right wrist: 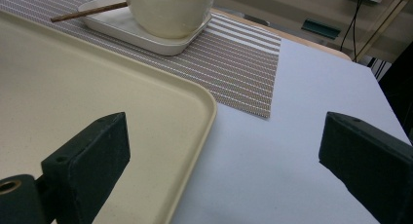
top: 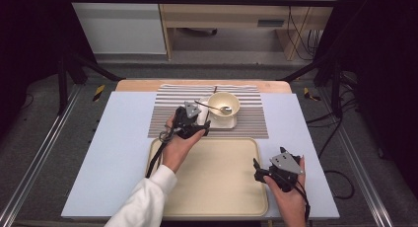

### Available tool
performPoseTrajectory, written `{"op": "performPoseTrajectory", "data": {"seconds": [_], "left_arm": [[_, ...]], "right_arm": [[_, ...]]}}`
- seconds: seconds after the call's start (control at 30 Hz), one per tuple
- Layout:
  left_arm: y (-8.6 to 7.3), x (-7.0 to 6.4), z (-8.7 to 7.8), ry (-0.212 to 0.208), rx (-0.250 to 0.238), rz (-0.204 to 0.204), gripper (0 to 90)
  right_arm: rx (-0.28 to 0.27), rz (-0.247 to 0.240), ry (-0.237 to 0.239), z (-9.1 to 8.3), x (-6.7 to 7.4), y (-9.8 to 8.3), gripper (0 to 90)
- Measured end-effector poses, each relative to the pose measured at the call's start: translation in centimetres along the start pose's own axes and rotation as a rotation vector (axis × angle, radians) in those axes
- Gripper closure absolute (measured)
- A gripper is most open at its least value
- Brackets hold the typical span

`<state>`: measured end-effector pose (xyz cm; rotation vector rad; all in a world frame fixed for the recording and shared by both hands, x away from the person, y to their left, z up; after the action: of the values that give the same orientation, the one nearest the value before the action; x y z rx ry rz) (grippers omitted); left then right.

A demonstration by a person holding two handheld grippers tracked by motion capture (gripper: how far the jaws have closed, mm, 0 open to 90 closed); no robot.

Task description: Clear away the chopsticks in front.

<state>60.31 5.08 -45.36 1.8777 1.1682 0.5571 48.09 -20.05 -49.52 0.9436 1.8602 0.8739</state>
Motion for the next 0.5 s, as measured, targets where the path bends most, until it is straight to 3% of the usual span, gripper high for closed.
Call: {"op": "performPoseTrajectory", "data": {"seconds": [0.2,0.3,0.43,0.5], "left_arm": [[-0.3,0.0,1.4,-0.024,0.019,-0.033,42.2],[-0.4,-0.1,2.2,-0.002,0.036,-0.017,46.1],[-0.7,-0.3,3.4,-0.002,0.057,-0.073,52.7],[-0.8,-0.3,4.0,0.008,0.068,-0.073,55.3]], "right_arm": [[-0.003,0.002,0.000,-0.1,0.0,0.1,4.7],[-0.004,0.002,0.000,-0.1,-0.1,0.0,4.8],[-0.004,0.002,0.002,-0.1,0.0,0.1,4.8],[-0.005,-0.001,0.002,-0.1,0.0,0.1,4.8]]}}
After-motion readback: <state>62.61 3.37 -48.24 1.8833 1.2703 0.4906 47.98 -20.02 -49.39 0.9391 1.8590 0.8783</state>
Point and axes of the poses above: each handheld gripper's, and its own axes: z roughly forward along the jaws, y roughly out of its top, x roughly to its left, the point moved 7 cm from there along z, roughly forward along the jaws, and after that the axes turned 11 degrees about -z, right-handed, at the moved point
